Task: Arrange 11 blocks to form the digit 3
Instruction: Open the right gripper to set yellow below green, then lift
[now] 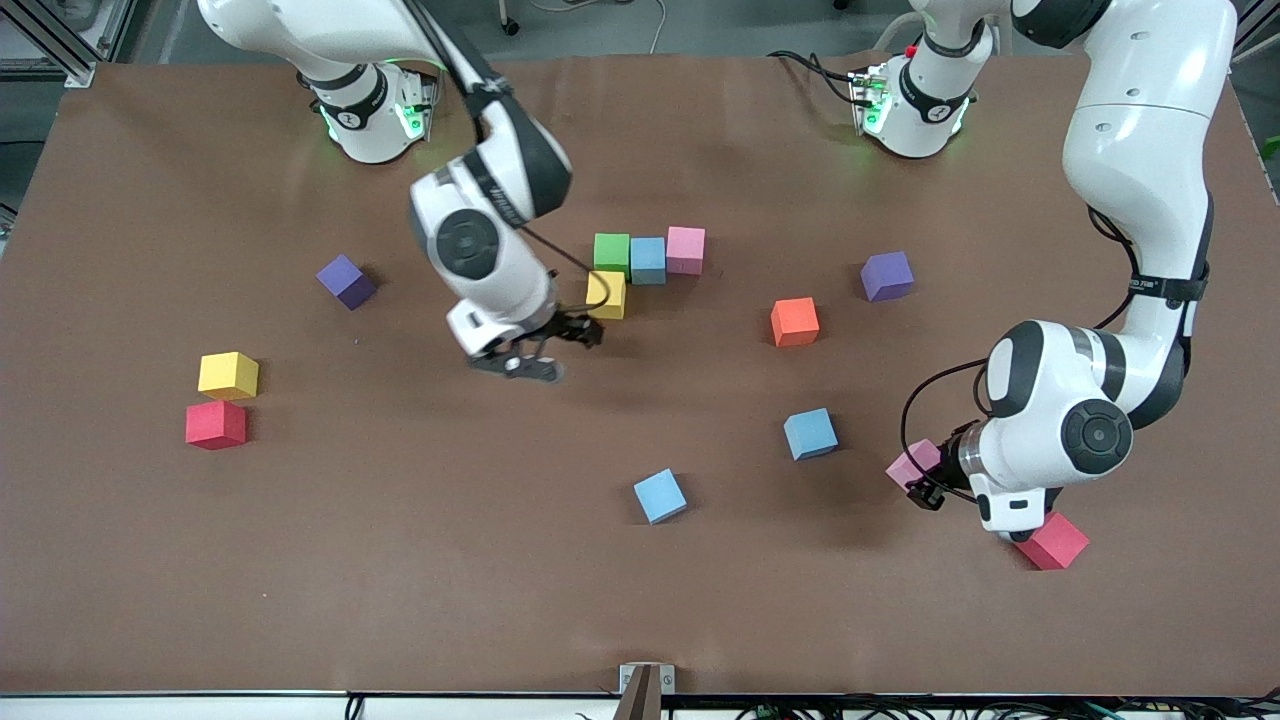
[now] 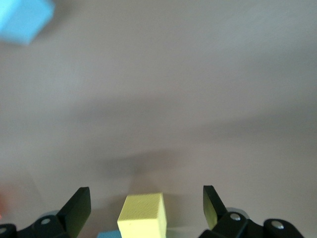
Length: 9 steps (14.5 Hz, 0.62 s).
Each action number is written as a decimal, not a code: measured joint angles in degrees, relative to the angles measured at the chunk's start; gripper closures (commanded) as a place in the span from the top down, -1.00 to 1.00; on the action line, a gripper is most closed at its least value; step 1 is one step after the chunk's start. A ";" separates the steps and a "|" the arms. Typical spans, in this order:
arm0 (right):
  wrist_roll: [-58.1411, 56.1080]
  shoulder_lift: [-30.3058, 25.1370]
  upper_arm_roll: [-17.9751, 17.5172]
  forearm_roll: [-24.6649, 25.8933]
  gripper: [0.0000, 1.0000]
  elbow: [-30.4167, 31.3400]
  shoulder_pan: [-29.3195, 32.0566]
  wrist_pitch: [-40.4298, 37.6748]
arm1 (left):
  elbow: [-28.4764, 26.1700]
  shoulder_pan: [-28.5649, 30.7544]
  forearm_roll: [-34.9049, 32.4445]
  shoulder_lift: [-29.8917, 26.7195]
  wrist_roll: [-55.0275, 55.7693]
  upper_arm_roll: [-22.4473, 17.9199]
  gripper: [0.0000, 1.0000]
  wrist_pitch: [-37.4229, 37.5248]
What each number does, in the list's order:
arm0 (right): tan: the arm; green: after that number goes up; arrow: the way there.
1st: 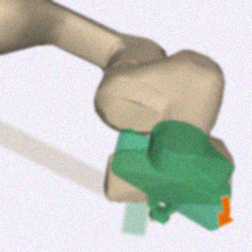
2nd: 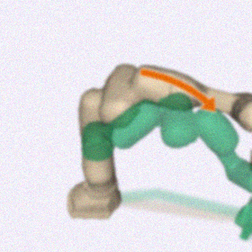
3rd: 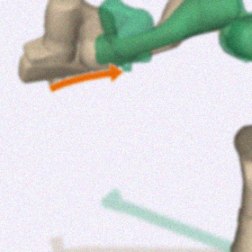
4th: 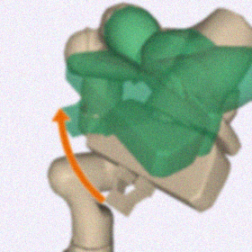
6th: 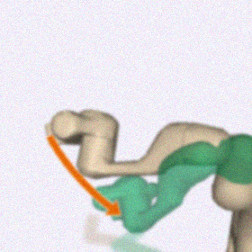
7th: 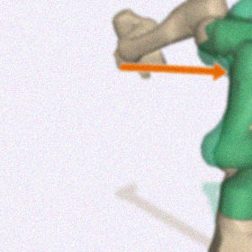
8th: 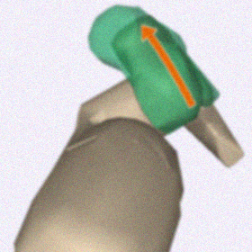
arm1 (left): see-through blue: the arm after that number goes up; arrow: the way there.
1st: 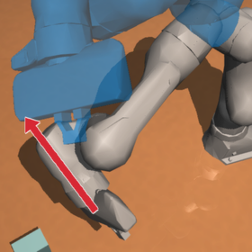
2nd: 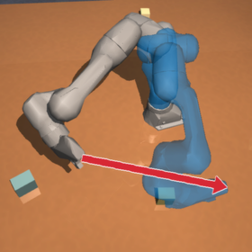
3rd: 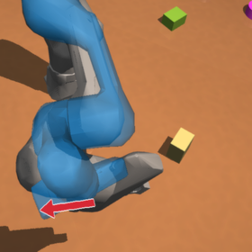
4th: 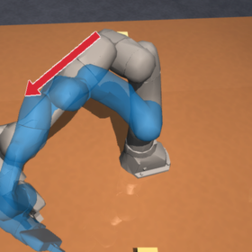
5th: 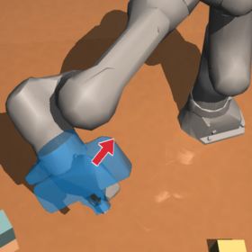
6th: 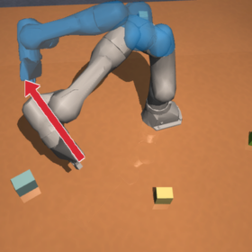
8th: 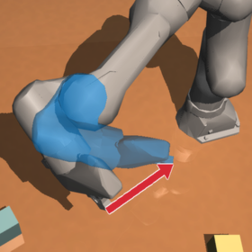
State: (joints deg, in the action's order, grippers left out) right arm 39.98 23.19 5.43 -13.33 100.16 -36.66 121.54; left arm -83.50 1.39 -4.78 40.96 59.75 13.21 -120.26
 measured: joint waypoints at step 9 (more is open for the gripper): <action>-25.69 0.06 0.98 1.96 1.00 -0.27 32.07 -2.91 | 0.03 -0.01 0.00 0.00 0.00 0.04 -0.40 0.00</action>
State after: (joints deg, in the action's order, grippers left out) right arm 14.30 23.25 6.41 -11.37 99.89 -4.59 118.63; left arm -83.47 1.37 -4.78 40.97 59.75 13.25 -120.26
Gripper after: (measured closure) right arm 0.000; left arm 0.700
